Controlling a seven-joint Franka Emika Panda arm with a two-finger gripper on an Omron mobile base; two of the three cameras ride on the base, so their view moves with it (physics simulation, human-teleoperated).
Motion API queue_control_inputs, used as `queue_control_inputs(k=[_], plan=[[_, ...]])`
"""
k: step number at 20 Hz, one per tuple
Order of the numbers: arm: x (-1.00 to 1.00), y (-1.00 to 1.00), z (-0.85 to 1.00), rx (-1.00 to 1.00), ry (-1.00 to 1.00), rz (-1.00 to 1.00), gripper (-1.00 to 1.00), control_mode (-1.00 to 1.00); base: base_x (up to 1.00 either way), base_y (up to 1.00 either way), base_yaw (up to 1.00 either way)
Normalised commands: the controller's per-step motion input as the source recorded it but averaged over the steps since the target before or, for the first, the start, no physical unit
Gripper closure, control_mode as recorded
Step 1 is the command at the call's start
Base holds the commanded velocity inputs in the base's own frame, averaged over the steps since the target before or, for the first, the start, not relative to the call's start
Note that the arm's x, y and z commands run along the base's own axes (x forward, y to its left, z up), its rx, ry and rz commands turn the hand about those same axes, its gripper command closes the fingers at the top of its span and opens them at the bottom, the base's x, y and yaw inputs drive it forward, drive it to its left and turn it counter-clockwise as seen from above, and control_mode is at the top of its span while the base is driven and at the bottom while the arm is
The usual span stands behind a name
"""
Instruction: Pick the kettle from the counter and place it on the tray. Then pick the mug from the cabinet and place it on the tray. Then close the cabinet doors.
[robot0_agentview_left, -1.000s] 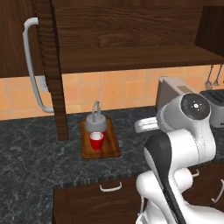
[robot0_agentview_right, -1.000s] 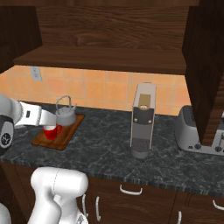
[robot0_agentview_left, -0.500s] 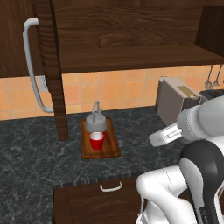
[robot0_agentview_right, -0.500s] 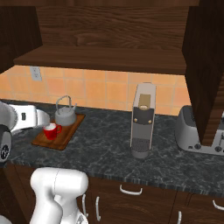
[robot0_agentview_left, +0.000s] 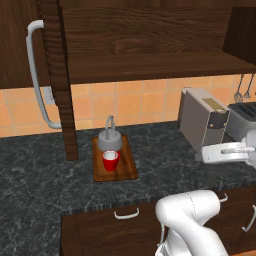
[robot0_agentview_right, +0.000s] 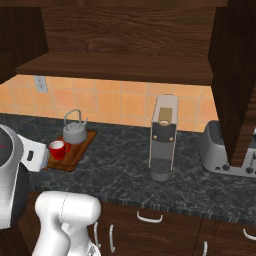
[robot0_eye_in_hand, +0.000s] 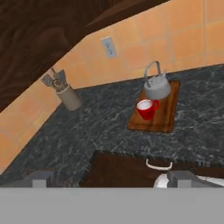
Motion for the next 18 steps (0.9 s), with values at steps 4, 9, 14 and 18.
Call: queue_control_inputs(k=[4,9,14,18], plan=[[-0.66,0.08,0.0,0.47,-0.1,0.0,-1.0,-1.0,0.0,0.0,0.0],[-0.46,0.37,0.0,0.36,0.0,-0.04,-1.0,-1.0,0.0,0.0,0.0],[-0.34,0.59,-0.12,0.33,0.0,-0.03,-1.0,-1.0,0.0,0.0,0.0],[-0.01,0.67,-0.23,0.33,0.0,0.08,-1.0,-1.0,0.0,0.0,0.0]])
